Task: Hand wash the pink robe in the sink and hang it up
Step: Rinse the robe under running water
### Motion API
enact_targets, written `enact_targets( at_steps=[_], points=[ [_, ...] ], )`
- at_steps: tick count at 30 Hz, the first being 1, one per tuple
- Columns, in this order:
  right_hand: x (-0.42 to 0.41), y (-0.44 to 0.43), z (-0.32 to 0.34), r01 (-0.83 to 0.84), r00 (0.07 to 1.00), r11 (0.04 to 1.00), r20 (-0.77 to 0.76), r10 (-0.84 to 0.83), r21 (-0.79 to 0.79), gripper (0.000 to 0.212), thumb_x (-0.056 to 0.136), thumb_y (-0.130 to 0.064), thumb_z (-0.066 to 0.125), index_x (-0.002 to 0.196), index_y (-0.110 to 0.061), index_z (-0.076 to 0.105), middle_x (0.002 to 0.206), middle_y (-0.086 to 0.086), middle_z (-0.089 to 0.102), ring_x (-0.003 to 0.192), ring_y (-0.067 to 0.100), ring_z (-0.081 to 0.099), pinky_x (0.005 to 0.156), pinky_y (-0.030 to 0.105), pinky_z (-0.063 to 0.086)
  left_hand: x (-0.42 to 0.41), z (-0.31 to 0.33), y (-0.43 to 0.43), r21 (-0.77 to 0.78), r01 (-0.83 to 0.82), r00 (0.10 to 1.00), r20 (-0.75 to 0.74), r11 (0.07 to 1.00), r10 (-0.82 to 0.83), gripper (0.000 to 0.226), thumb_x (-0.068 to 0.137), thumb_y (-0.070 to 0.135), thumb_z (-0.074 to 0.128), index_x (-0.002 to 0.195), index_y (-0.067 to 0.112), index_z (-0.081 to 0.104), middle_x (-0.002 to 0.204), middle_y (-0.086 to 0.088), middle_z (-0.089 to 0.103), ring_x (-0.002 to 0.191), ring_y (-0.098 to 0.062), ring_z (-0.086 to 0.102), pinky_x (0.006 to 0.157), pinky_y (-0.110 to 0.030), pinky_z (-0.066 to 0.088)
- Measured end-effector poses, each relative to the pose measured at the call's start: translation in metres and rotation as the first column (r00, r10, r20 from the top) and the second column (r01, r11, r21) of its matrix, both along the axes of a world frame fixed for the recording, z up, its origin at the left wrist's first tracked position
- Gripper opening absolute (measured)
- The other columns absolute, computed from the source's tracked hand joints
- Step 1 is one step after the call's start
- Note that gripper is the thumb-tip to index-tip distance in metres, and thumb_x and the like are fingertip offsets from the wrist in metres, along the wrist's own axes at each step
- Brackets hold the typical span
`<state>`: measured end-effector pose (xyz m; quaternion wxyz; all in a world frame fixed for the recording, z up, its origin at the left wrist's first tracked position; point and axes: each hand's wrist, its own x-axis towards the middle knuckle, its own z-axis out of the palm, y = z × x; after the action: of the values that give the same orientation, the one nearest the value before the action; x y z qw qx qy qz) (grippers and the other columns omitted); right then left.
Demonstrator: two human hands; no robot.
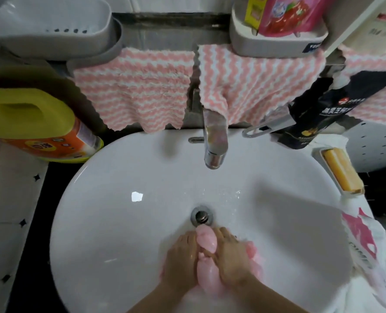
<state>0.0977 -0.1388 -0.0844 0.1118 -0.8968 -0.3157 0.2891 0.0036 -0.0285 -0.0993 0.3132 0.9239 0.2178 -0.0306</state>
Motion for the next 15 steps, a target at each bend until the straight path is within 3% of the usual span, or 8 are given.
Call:
enact_targets(
  at_steps=[2,5,7,11,15],
  points=[
    [0.0007,-0.0007,-0.0099,0.004,0.997,0.999,0.077,-0.008,0.051,0.053,0.071,-0.061,0.038,0.103,-0.025,0.060,0.089,-0.002,0.058,0.073,0.020,0.063,0.059,0.035,0.050,0.0035,-0.0010,0.0024,0.001,0.018,0.999,0.045,1.000,-0.018,0.023,0.075,0.038,0.044,0.081,0.021,0.058,0.073,0.009,0.058,0.063,-0.010,0.059,0.050,-0.024,0.046],
    [0.0042,0.0018,-0.0099,-0.059,0.986,0.994,0.161,0.045,0.087,0.034,0.069,-0.053,0.045,0.083,-0.029,0.065,0.070,-0.010,0.056,0.054,0.007,0.057,0.044,0.019,0.035,0.0082,-0.0001,0.0061,0.006,0.034,0.996,0.083,0.999,-0.034,0.021,0.072,0.040,0.047,0.075,0.023,0.058,0.067,0.012,0.058,0.056,-0.007,0.059,0.043,-0.020,0.045],
    [0.0074,0.0038,-0.0070,-0.086,0.974,0.991,0.216,0.063,0.098,0.027,0.068,-0.049,0.044,0.073,-0.033,0.064,0.061,-0.013,0.052,0.045,0.002,0.052,0.040,0.014,0.028,0.0097,-0.0033,0.0080,0.025,0.059,0.995,0.074,0.998,-0.061,0.020,0.071,0.040,0.048,0.073,0.023,0.057,0.063,0.010,0.057,0.052,-0.007,0.057,0.040,-0.019,0.042],
    [0.0078,0.0019,-0.0164,-0.095,0.975,0.973,0.215,0.049,0.210,0.019,0.072,-0.043,0.047,0.072,-0.030,0.061,0.062,-0.012,0.050,0.045,0.006,0.051,0.037,0.020,0.037,0.0085,-0.0086,0.0097,0.030,0.095,0.993,0.068,0.995,-0.097,0.018,0.073,0.039,0.049,0.071,0.022,0.057,0.061,0.009,0.056,0.051,-0.009,0.056,0.040,-0.021,0.041],
    [0.0091,0.0027,-0.0145,-0.139,0.960,0.974,0.267,0.088,0.180,0.021,0.069,-0.045,0.045,0.072,-0.032,0.061,0.061,-0.012,0.050,0.044,0.004,0.050,0.039,0.017,0.028,0.0112,-0.0046,0.0101,0.023,0.101,0.982,0.156,0.995,-0.103,0.013,0.071,0.034,0.049,0.071,0.023,0.056,0.061,0.011,0.055,0.051,-0.006,0.052,0.041,-0.021,0.040]
  ],
)
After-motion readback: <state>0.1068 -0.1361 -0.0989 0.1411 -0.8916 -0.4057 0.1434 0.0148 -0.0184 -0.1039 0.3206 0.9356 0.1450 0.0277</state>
